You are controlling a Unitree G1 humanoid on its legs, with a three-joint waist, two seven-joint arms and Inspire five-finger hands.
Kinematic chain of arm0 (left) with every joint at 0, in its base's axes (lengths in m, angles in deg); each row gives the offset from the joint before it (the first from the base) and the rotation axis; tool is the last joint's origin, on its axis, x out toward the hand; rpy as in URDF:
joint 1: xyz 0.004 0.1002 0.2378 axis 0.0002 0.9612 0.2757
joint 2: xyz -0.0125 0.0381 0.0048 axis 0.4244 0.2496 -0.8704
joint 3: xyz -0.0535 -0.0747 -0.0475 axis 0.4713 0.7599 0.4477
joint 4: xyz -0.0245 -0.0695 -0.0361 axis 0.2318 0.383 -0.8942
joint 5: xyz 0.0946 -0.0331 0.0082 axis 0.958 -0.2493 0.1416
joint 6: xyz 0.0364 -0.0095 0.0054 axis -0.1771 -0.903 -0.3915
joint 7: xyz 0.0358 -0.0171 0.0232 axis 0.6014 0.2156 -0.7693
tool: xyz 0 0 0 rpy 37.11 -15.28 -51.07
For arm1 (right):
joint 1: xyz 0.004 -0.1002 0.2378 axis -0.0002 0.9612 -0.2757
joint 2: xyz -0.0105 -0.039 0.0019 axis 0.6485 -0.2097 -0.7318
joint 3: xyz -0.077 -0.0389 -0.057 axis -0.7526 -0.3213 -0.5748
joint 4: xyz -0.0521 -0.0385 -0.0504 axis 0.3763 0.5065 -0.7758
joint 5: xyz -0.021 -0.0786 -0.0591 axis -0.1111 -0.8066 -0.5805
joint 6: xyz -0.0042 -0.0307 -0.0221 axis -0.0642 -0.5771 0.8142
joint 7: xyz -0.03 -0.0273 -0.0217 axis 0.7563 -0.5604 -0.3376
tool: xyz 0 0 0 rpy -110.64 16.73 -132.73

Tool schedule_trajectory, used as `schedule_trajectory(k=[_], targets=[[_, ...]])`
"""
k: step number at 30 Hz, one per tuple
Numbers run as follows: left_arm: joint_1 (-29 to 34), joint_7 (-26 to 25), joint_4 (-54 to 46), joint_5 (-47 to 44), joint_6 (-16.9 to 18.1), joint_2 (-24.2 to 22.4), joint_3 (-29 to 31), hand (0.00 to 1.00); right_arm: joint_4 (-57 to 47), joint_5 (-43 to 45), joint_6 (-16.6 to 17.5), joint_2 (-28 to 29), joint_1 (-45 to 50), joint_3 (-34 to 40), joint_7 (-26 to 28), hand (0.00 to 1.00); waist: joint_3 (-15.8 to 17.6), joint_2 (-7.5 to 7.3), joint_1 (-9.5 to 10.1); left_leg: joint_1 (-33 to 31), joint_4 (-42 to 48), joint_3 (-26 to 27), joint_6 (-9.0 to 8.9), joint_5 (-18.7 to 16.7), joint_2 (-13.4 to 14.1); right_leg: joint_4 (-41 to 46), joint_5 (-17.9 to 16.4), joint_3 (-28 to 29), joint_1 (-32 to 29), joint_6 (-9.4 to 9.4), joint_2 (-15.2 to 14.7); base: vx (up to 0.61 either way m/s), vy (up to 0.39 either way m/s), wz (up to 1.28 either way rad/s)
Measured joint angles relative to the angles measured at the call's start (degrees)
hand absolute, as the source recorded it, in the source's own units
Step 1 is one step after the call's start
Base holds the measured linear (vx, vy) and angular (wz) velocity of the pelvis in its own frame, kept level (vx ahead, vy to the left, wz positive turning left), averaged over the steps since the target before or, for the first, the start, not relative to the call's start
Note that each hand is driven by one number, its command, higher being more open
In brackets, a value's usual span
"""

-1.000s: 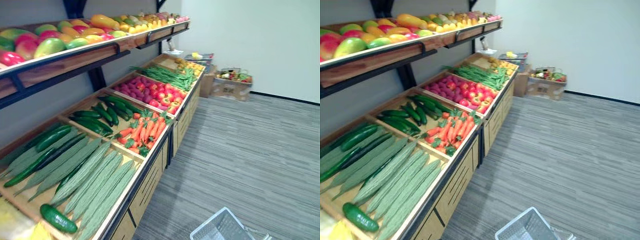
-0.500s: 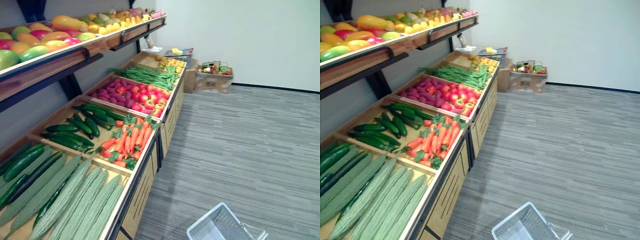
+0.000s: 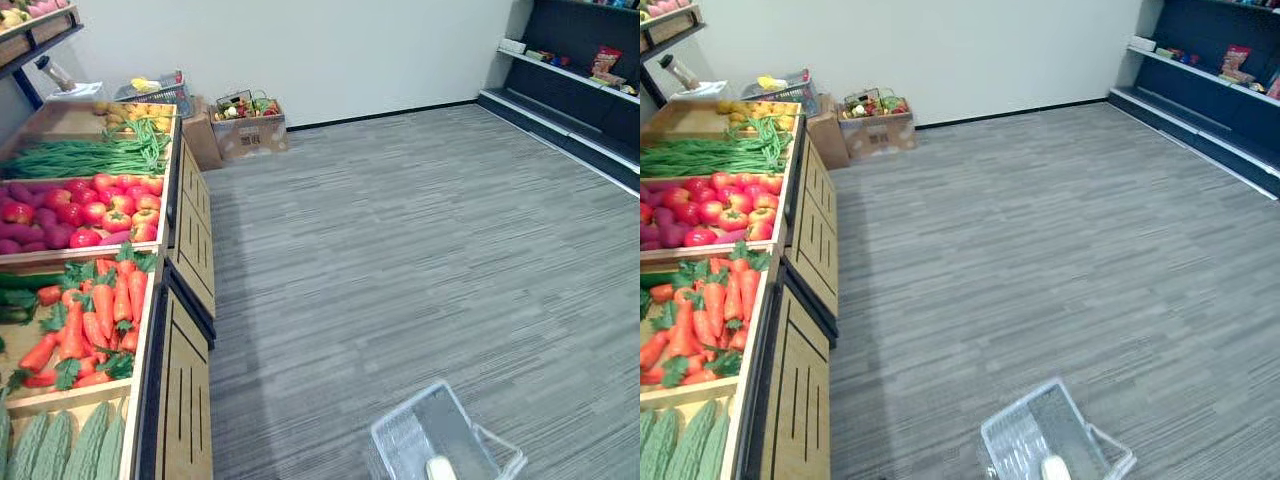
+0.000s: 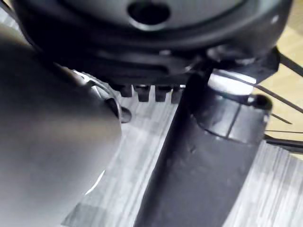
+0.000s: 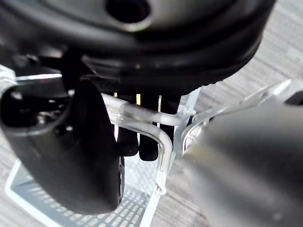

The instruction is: Pick vegetable in the basket

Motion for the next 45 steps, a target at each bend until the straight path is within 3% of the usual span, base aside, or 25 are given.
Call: schedule_trajectory(k=[3,4,21,23,29,31,32,33,34,37,38,39,40,41,42,45], targets=[[0.4,0.0,0.1,0.0,-0.3,0.2,-0.9,1.0,0.0,-0.1,-1.0,-0.6,1.3,0.6,-0.6,0.0,-0.2,-0.24,-1.01,1.4,-3.2,-0.2,-0.37,2.3,-0.3,-0.2,0.2,-0.1,-0.1,-0.32,0.5,-0.04,-0.042,0.02],[0.3,1.2,0.1,-0.2,0.3,2.0,-7.3,1.0,0.0,-2.0,0.3,2.2,0.5,3.5,0.0,0.0,-1.5,-2.68,-1.45,3.0,-9.0,-1.6,3.11,4.6,-6.1,-5.1,4.5,-0.9,1.5,2.34,-2.8,0.0,0.0,0.0],[0.1,1.5,-0.1,-0.1,0.5,1.7,-7.7,1.0,-0.1,2.6,1.4,2.5,0.2,-0.6,-3.3,0.0,0.3,-1.97,-1.37,3.5,-7.4,-3.7,3.23,4.4,-6.2,-5.6,4.5,-1.7,3.4,2.31,-2.9,-0.02,-0.019,0.03],[-0.2,1.6,-0.2,-0.1,1.1,1.9,-9.1,1.0,-0.1,2.7,1.4,2.2,-0.2,-1.6,-3.7,0.0,0.9,-1.81,-1.23,3.4,-5.7,-3.8,3.56,3.2,-5.9,-4.5,3.8,-1.1,3.3,2.28,-3.4,-0.04,0.005,-0.12],[-0.1,1.7,-1.3,0.3,1.0,1.9,-9.6,1.0,-0.6,4.8,2.5,0.6,-0.3,-1.8,-4.4,0.0,1.7,-2.16,-1.26,1.8,3.4,-5.1,4.69,-5.1,-7.3,15.5,-5.6,0.9,-3.4,5.08,-9.4,0.0,0.057,-0.09],[-0.1,1.6,-1.2,0.4,0.8,1.7,-9.6,1.0,-0.7,5.4,3.6,-0.1,-0.5,-1.6,-4.8,0.0,2.3,-1.66,-1.5,2.9,3.3,-5.2,5.3,-5.7,-7.3,26.1,-5.1,1.7,-7.7,5.37,-11.3,0.14,0.083,0.04],[-0.2,1.5,-1.3,0.4,0.6,2.0,-9.6,1.0,-0.6,6.0,3.8,-0.5,-0.5,-1.6,-4.9,0.0,3.0,-1.34,-1.75,4.9,3.4,-5.7,6.13,-6.0,-6.9,32.0,-5.3,1.8,-9.2,4.74,-12.4,0.18,0.067,0.13],[-0.1,1.5,-1.4,0.4,0.4,2.2,-9.6,1.0,-0.4,6.0,3.8,-0.7,-0.3,-1.6,-4.9,0.0,3.4,-1.06,-2.06,5.7,3.4,-6.1,6.07,-6.5,-6.4,32.4,-6.0,1.6,-9.2,3.81,-12.3,0.18,-0.016,0.18],[0.2,1.5,-1.4,0.4,-0.2,2.7,-9.6,1.0,-0.3,6.0,3.8,-0.7,0.2,-1.7,-4.8,0.0,3.6,-1.26,-2.11,7.3,3.4,-6.6,5.58,-7.3,-5.3,31.8,-7.5,1.4,-10.0,3.2,-11.3,0.14,-0.053,0.18],[0.1,1.8,-1.1,0.5,-1.5,2.9,-9.6,1.0,-0.4,7.0,3.7,0.5,0.1,-1.7,-4.8,0.0,3.7,-0.73,-2.99,8.7,3.5,-8.6,3.35,-8.7,-0.9,22.5,-6.1,2.6,-14.2,3.41,-6.5,0.2,-0.135,0.35],[0.3,2.1,-1.1,0.6,-1.9,3.1,-9.5,1.0,-0.3,7.0,3.6,0.7,0.3,-1.6,-4.8,0.0,3.7,-0.72,-3.39,9.1,3.5,-9.4,2.29,-9.1,0.2,17.1,-3.4,3.6,-15.1,3.69,-5.4,0.37,-0.298,0.59],[0.4,2.1,-1.2,1.3,-2.3,3.1,-8.4,1.0,-0.5,7.0,3.2,0.7,1.6,-1.7,-4.9,0.0,3.8,-0.99,-3.31,10.8,3.6,-10.3,0.05,-10.1,0.9,6.4,4.1,5.2,-15.0,4.36,-4.9,0.32,-0.264,0.53],[0.6,2.1,-1.2,1.6,-2.4,3.0,-7.7,1.0,-0.5,6.9,3.1,0.9,2.2,-1.7,-4.9,0.0,3.8,-0.94,-3.24,11.4,3.9,-10.5,-0.96,-10.9,1.2,5.1,8.8,5.3,-14.5,4.52,-4.9,0.4,-0.302,0.48],[1.0,2.5,-1.2,2.1,-2.3,2.0,-5.9,1.0,-0.9,6.9,3.2,0.7,3.3,-1.6,-5.1,0.0,4.0,-0.01,-3.32,13.3,4.2,-11.2,-2.43,-12.0,2.6,5.1,14.2,4.7,-12.6,0.81,-3.5,0.37,-0.237,0.21],[1.1,2.7,-1.4,2.8,-2.2,0.7,-4.4,1.0,-2.1,6.9,3.1,0.2,3.1,-1.6,-5.3,0.0,4.2,2.37,-3.0,13.9,4.4,-11.1,-2.52,-11.8,4.4,9.5,10.7,4.2,-13.6,-0.05,-2.4,0.54,-0.334,0.13],[1.6,2.7,-1.8,2.7,-2.1,0.2,-4.0,1.0,-3.0,7.0,3.0,0.0,2.6,-1.3,-5.3,0.0,4.8,2.58,-3.27,16.3,4.1,-11.7,-3.48,-9.8,5.1,22.1,1.5,3.6,-16.1,-0.96,-3.8,0.46,-0.287,0.18]])
